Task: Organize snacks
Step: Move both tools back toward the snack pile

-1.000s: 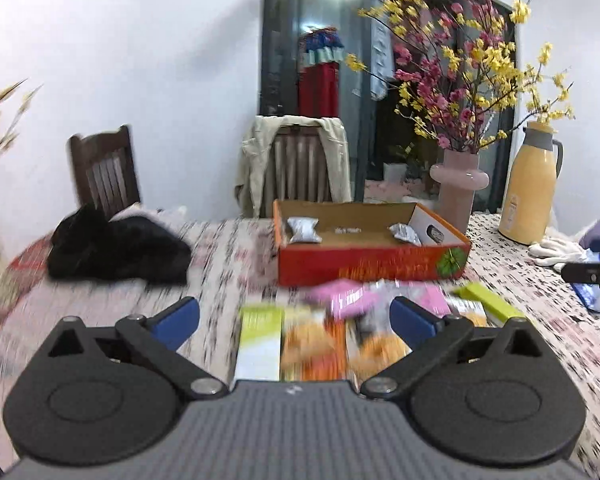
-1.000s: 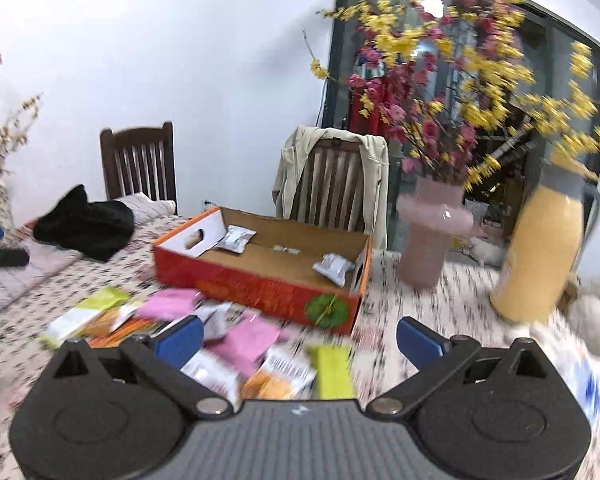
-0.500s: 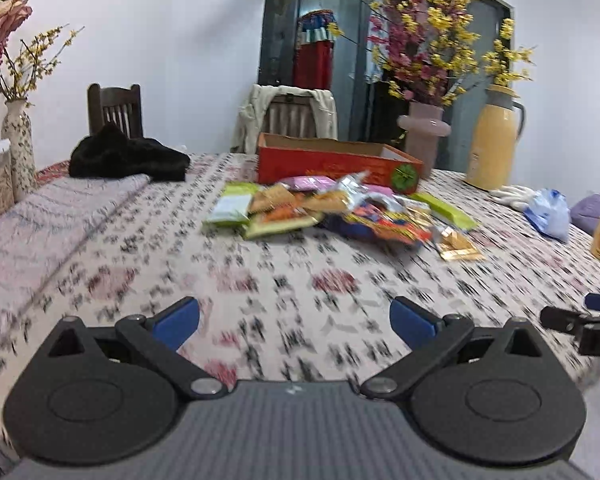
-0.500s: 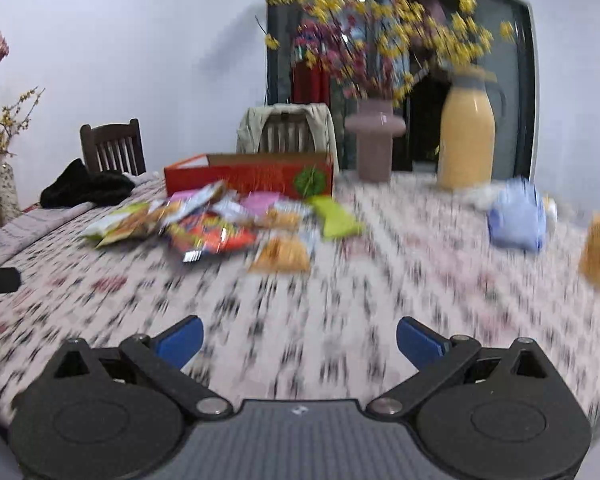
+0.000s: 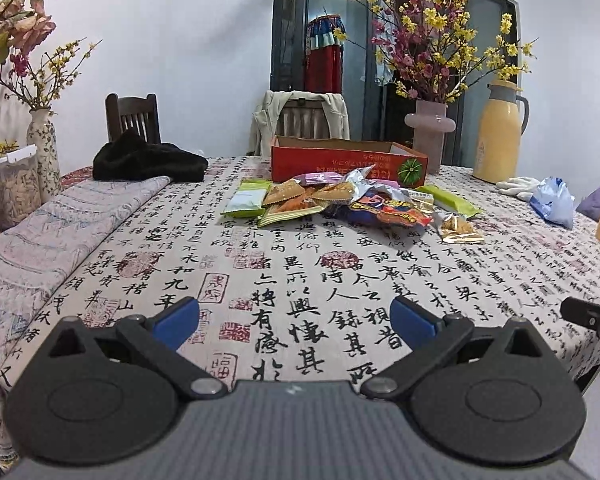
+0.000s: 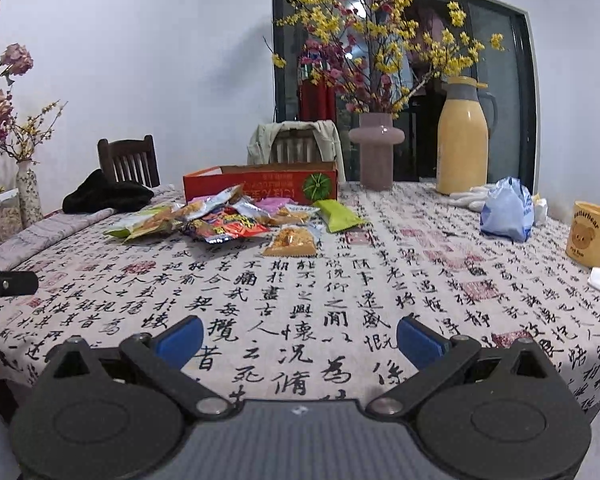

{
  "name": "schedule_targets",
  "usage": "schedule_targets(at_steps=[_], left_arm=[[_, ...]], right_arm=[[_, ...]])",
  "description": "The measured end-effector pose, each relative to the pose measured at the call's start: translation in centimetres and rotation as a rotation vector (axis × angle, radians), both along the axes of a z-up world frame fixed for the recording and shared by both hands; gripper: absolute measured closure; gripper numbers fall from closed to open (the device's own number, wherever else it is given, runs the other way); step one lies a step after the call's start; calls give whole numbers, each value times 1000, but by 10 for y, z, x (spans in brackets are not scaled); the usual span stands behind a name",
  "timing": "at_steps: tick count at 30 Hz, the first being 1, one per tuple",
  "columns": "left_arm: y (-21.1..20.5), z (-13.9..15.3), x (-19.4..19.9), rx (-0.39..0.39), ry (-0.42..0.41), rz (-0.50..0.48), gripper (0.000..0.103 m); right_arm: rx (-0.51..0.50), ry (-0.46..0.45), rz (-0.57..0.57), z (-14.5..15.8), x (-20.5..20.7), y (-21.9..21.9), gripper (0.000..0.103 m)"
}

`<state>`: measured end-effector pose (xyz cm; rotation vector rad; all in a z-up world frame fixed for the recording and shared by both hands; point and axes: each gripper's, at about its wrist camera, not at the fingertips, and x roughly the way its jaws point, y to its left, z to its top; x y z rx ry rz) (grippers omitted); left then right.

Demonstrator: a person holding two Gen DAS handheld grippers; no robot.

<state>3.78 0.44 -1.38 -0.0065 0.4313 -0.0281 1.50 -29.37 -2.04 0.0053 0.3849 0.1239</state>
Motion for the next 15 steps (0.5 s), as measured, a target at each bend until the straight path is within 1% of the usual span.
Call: schedule_targets(at_steps=[6, 15], left_arm=[[1, -3, 8, -6, 19, 11, 0], [4, -6, 31, 2, 44, 15, 0]], right_arm=[[0, -11, -5, -3, 3, -1, 0], [63, -8, -19, -5, 24, -13, 0]])
